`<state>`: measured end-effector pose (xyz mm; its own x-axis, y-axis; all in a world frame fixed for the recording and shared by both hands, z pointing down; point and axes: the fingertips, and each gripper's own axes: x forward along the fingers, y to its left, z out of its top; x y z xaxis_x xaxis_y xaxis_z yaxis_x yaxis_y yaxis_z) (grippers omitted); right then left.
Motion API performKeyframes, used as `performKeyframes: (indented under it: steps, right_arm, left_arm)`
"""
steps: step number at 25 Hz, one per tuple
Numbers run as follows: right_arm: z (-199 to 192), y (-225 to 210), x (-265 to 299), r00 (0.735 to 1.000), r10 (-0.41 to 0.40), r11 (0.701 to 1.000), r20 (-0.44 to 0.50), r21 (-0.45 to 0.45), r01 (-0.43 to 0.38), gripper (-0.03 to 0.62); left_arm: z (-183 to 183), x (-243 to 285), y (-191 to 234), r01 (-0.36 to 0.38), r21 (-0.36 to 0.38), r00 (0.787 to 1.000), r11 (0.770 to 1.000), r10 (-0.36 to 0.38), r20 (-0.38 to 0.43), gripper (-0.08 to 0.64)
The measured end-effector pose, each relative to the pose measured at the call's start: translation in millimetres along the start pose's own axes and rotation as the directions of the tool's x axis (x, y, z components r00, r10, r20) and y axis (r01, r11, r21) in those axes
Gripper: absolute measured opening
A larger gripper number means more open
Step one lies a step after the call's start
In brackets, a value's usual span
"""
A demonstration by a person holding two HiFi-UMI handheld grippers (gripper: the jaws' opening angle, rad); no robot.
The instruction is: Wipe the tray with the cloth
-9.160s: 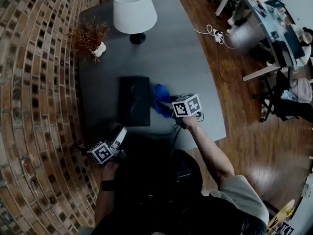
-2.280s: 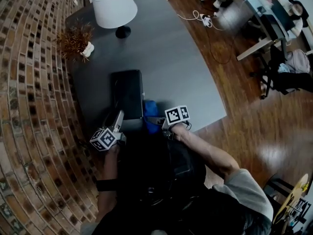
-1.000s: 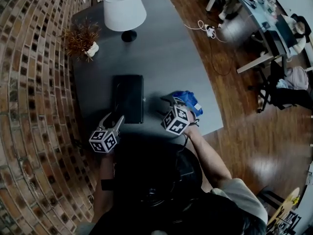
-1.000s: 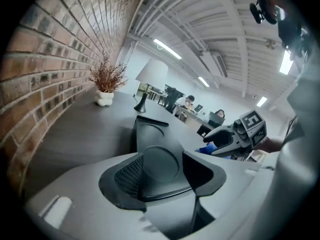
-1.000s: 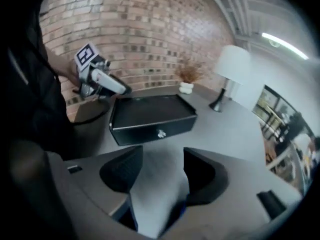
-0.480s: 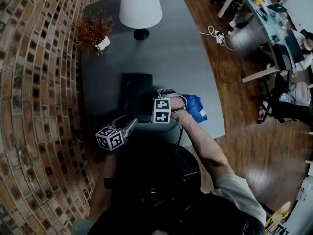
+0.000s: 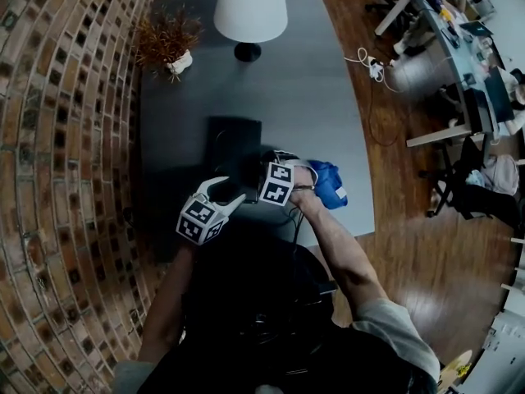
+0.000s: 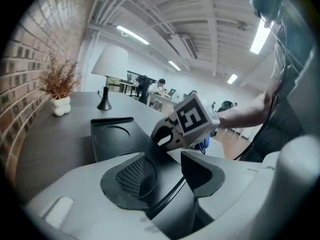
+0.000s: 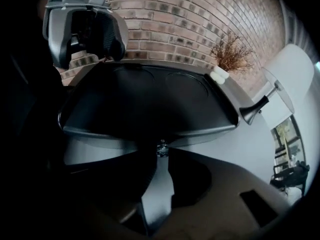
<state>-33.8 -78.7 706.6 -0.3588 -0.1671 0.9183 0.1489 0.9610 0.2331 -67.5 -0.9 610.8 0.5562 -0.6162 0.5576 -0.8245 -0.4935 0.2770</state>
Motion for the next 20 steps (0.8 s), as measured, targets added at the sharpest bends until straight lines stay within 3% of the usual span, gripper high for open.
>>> performKeyframes:
  steps: [3, 5, 12, 16, 20]
  right_arm:
    - [-15.8, -1.8, -4.5, 0.998, -0.033, 0.996, -0.044, -0.079, 0.029, 0.077]
    - [-39.3, -4.3, -10.2, 0.994, -0.056, 0.992, -0.093, -0.122, 0.044, 0.077]
    - [-97.8, -13.3, -22.7, 0.984, -0.079, 0.994, -0.158, -0.081, 0.067, 0.075]
    - [-94.0, -23.6, -20.4, 0.982, -0.114, 0.990, -0.150, -0.100, 0.099, 0.074]
    - [-75.8, -50.7, -10.7, 0.977, -0.153, 0.982, -0.146, -0.133, 0.134, 0.074]
  left_arm:
    - [-12.1, 11.8, -3.9, 0.007, 0.089, 0.997, 0.996, 0.001, -0.082, 0.209]
    - [-12.0, 11.5, -3.2, -0.003, 0.085, 0.997, 0.996, 0.009, -0.073, 0.209]
    - [-4.4, 4.3, 6.1, -0.041, -0.044, 0.999, 0.998, 0.040, -0.010, 0.209]
    - [2.0, -0.8, 13.9, -0.059, -0.185, 0.996, 0.981, 0.070, 0.054, 0.209]
    - [0.2, 1.7, 11.4, -0.082, -0.189, 0.995, 0.978, 0.091, 0.038, 0.209]
